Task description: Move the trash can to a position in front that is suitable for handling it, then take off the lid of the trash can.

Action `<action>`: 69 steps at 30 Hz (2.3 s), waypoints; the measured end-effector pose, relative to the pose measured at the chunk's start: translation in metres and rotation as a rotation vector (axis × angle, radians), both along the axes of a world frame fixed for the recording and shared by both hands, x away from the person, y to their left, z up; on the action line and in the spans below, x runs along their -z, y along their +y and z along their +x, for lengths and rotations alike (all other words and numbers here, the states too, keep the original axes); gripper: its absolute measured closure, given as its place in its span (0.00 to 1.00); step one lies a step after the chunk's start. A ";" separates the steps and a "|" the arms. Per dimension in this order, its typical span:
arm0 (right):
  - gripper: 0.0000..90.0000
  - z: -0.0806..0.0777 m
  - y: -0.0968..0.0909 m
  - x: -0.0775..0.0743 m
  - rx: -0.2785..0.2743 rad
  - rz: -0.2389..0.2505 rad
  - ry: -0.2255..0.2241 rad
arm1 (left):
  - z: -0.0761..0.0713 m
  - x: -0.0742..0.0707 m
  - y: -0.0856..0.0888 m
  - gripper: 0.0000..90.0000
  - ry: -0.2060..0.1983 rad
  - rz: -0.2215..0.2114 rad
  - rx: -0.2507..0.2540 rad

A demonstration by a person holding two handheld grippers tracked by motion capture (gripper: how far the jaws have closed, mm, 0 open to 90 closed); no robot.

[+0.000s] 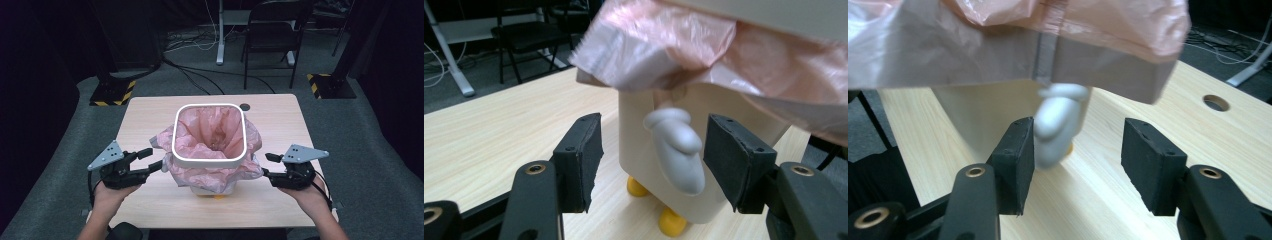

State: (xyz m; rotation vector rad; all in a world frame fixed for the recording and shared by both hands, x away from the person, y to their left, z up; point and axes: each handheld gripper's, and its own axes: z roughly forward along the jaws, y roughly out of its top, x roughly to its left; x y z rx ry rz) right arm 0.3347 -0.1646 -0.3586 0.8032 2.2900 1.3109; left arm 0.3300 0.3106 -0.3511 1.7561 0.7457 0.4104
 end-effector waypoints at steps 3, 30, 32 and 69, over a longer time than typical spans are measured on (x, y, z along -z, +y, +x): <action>0.51 -0.001 -0.010 -0.002 0.022 0.003 0.002 | 0.001 -0.003 0.006 0.45 0.003 0.000 -0.023; 0.59 -0.004 -0.020 -0.059 -0.062 0.057 -0.023 | 0.016 -0.050 0.021 0.47 0.018 0.021 -0.017; 0.59 -0.005 -0.017 -0.063 -0.071 0.053 -0.030 | 0.018 -0.055 0.020 0.47 0.016 0.024 -0.013; 0.52 -0.017 0.036 -0.104 -0.302 0.095 -0.113 | 0.086 -0.100 -0.054 0.47 0.017 0.109 0.107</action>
